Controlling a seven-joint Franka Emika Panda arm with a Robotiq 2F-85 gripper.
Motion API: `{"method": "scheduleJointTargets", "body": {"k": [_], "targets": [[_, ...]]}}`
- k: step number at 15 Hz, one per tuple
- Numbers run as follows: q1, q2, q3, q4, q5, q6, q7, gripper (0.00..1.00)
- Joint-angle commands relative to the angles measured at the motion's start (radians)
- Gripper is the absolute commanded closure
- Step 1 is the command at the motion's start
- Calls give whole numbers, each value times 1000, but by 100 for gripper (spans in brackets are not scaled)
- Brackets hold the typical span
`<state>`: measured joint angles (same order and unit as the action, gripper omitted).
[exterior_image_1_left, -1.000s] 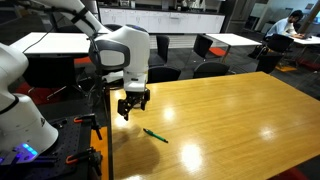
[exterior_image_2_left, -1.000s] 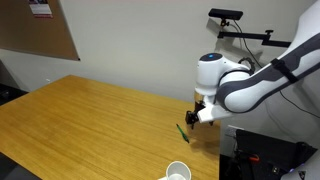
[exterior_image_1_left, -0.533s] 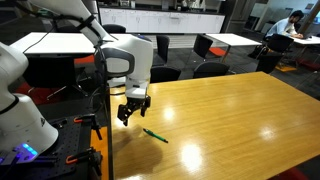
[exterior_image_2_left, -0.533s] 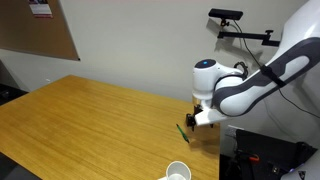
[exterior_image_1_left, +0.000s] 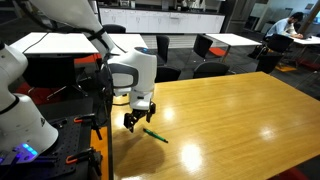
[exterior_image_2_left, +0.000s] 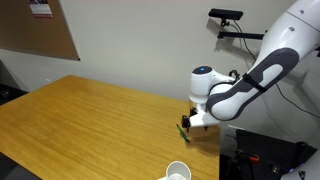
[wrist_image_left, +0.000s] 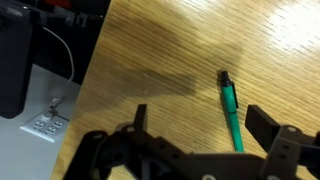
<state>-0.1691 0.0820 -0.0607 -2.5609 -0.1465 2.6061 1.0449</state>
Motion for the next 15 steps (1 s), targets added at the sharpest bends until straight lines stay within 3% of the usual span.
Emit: {"method": "scheduleJointTargets", "body": {"k": [1, 9, 15], "targets": [[33, 71, -31, 21, 74, 111, -38, 0], [88, 170, -60, 48, 134, 243, -50, 0], [98, 211, -73, 96, 170, 234, -94, 0]]}}
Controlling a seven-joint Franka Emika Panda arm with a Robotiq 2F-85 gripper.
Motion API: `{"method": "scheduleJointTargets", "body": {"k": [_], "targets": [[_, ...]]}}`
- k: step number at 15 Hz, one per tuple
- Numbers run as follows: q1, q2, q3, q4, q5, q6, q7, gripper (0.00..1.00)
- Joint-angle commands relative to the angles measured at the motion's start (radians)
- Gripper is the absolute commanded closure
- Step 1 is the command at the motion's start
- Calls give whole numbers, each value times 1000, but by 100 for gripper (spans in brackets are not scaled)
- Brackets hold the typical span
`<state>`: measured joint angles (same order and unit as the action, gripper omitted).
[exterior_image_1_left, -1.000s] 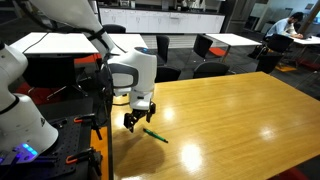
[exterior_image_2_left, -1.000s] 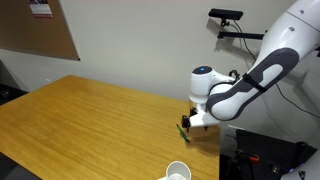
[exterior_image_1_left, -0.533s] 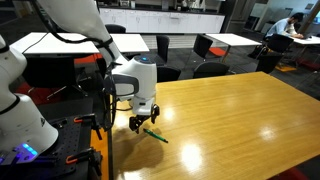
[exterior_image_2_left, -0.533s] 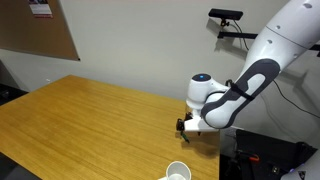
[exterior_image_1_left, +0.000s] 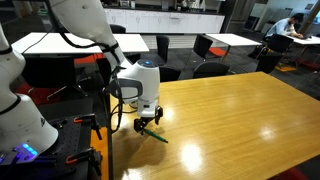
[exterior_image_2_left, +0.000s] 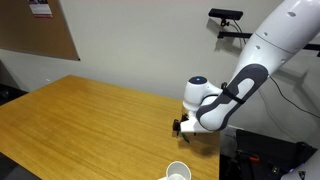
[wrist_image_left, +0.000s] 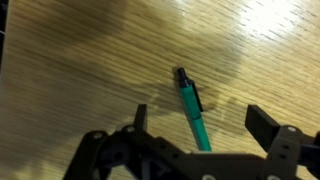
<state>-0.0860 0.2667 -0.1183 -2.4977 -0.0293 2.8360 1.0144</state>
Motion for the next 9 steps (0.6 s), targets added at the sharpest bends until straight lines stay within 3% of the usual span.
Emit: {"method": "scheduleJointTargets", "body": {"k": [1, 9], "targets": [[13, 34, -15, 42, 69, -1, -82, 0], [13, 91, -28, 98, 147, -8, -181, 4]]}}
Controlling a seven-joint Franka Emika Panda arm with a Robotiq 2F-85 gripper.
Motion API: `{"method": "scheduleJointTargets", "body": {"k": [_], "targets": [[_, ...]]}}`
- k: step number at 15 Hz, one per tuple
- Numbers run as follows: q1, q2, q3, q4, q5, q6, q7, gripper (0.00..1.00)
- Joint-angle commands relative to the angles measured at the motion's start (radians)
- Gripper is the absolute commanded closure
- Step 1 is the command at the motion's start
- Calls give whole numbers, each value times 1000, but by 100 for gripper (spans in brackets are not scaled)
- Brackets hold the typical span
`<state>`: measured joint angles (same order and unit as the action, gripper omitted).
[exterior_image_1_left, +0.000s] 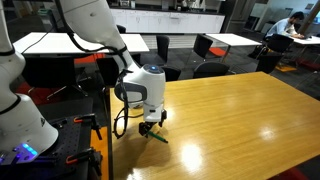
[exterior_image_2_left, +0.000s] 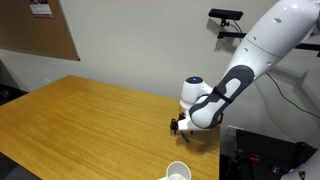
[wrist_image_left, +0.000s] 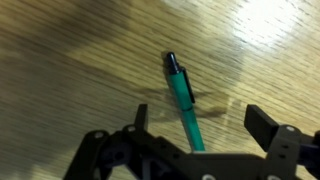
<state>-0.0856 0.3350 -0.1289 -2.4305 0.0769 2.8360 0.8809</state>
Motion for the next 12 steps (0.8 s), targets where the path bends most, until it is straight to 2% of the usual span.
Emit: {"method": "scheduleJointTargets", "body": {"k": [1, 2, 4, 12], "targets": [[13, 27, -18, 35, 47, -9, -55, 13], [14, 32, -19, 39, 54, -8, -60, 28], [14, 38, -19, 45, 66, -6, -73, 36], [25, 48, -33, 62, 65, -14, -67, 98]]}}
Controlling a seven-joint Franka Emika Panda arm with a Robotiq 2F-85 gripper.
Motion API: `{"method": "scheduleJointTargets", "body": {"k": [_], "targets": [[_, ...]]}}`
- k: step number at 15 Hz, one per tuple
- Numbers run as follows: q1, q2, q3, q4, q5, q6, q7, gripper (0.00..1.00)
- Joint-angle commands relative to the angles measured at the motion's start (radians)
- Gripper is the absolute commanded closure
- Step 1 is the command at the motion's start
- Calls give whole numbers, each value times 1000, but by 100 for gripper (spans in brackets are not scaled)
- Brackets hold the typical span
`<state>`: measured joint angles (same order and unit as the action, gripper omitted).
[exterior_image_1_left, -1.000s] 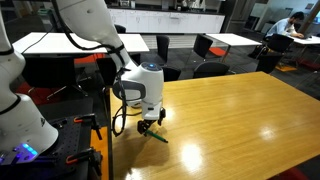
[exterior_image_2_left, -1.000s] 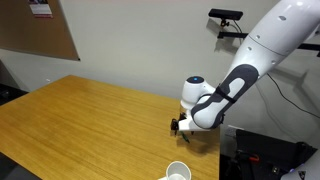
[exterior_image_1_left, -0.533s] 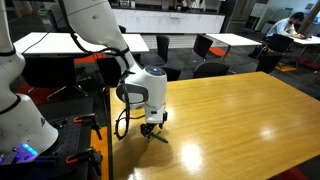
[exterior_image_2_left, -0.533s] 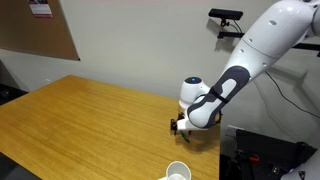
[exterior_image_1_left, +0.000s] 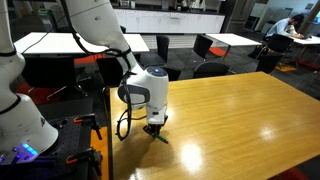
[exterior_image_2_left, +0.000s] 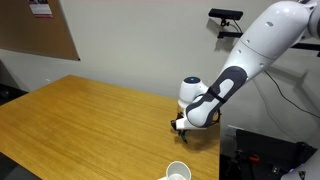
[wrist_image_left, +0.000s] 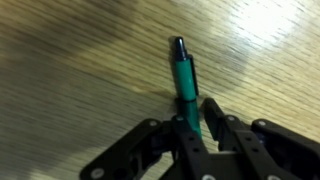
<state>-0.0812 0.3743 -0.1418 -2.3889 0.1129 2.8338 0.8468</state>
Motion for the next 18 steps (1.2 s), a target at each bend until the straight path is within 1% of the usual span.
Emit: {"method": "scheduleJointTargets", "body": {"k": [1, 2, 3, 5, 11, 13, 18], "targets": [[22, 9, -22, 21, 28, -12, -32, 99], [25, 9, -24, 21, 26, -12, -31, 100], [29, 6, -26, 21, 23, -16, -30, 97], [41, -17, -29, 8, 14, -32, -33, 97], [69, -128, -25, -31, -9, -100, -91, 97], [74, -172, -24, -34, -23, -142, -109, 97], [54, -265, 8, -16, -14, -305, -225, 97]]}}
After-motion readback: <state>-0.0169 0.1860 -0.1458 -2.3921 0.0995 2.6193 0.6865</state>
